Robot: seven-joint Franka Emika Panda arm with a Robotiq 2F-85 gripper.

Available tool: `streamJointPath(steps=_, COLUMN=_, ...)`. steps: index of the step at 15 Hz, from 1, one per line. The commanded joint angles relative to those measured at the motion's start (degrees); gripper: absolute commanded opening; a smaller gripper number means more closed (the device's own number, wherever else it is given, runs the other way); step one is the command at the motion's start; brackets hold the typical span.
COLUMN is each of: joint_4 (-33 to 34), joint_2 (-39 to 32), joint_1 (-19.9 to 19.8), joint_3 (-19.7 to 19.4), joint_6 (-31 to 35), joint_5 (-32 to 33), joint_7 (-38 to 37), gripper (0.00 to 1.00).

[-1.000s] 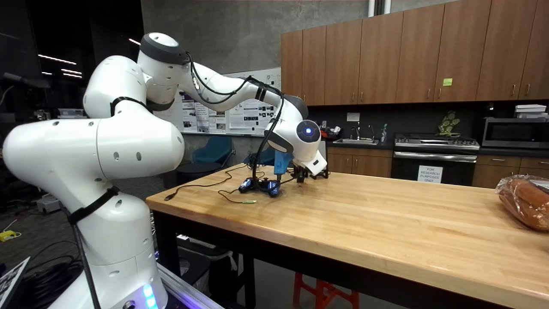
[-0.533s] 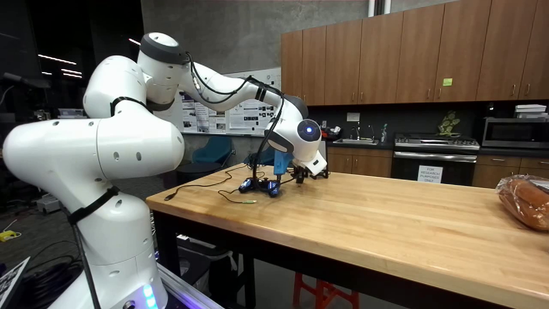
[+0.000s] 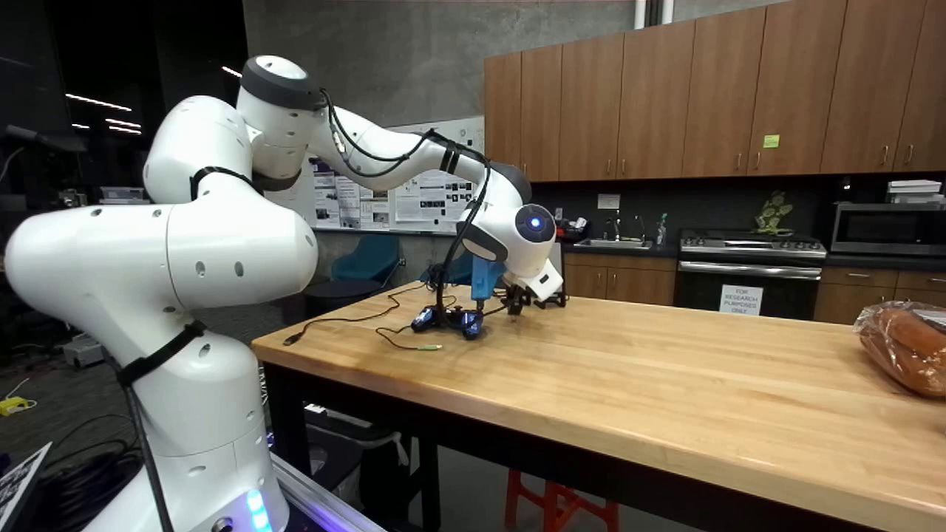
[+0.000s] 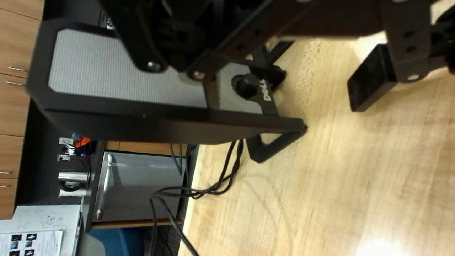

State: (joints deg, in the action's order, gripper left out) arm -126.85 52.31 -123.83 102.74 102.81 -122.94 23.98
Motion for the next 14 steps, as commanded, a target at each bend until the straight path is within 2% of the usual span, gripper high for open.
streamJointPath(steps=1, joint_4=-0.58, joint_2=0.49, joint_1=0.49, joint_3=-1.43, joint_6=-1.82, joint_5=0.0, joint_7=-0.83, gripper=0.9)
streamJointPath(steps=9, joint_4=-0.6, joint_2=0.28, joint_1=0.35, joint_3=-1.33, joint_6=-2.36, joint_5=-0.53, joint_7=-0.94, gripper=0.85)
streamJointPath(steps=10, joint_4=-0.6, joint_2=0.23, joint_1=0.34, joint_3=-1.33, joint_6=-2.49, joint_5=-0.66, joint_7=-0.8, gripper=0.86)
streamJointPath(steps=13, joint_4=-0.57, joint_2=0.2, joint_1=0.3, joint_3=-1.26, joint_6=-2.36, joint_5=-1.16, joint_7=-1.08, gripper=1.0)
streamJointPath(steps=14, joint_4=-0.58, joint_2=0.2, joint_1=0.33, joint_3=-1.24, joint_6=-2.25, joint_5=-1.47, joint_7=-1.2, gripper=1.0)
